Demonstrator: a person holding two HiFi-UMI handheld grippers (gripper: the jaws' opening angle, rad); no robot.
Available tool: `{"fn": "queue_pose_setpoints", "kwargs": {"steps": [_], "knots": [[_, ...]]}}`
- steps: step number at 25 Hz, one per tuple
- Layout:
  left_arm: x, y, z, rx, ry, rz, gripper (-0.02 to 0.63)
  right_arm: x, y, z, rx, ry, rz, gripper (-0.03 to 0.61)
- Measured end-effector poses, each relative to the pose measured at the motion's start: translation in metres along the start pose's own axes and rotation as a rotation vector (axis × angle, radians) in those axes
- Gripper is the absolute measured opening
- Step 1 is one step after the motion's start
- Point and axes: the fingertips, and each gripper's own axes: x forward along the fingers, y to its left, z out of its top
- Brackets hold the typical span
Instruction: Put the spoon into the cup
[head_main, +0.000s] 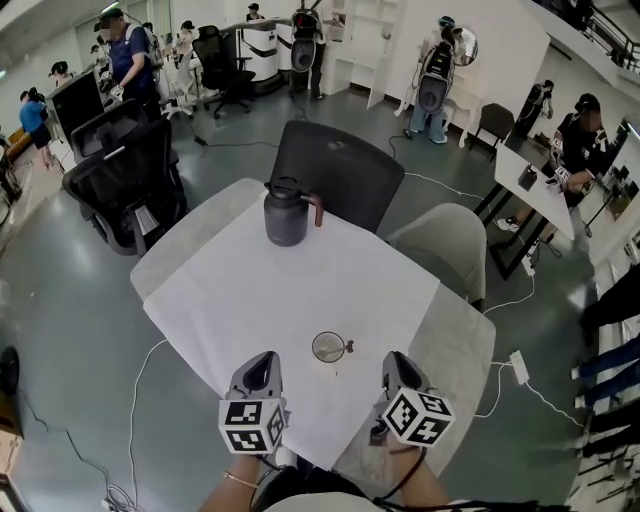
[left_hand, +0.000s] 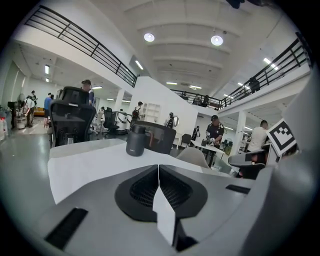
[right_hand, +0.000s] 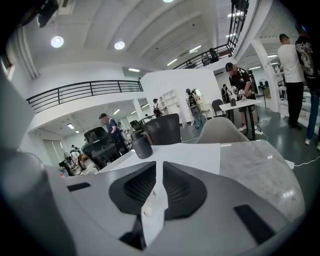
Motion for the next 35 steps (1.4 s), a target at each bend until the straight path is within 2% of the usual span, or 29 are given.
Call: {"fn": "queue_pose_setpoints", "kwargs": {"steps": [11,18,27,35], "knots": [[-0.018,-0.016,0.041,0.022,-0.097,0.011,0.021,-0.041,0.003,0.052,-0.115,-0.122,0.004,0.034],[-0.021,-0.026,0.044,0.036,-0.102,-0.004,0.023,-0.053,0.009,0.056,-0.203,-0.117,0.005,0.031],[-0.021,-0.029,0.045,0.037,-0.109,-0.004,0.023,-0.052,0.006,0.054,-0.142,-0.12,0.026,0.031],[-0.022,-0.025,0.047,0.048,-0.111,0.009,0.023,-0.05,0.012,0.057,-0.158,-0.122,0.035,0.031]]}}
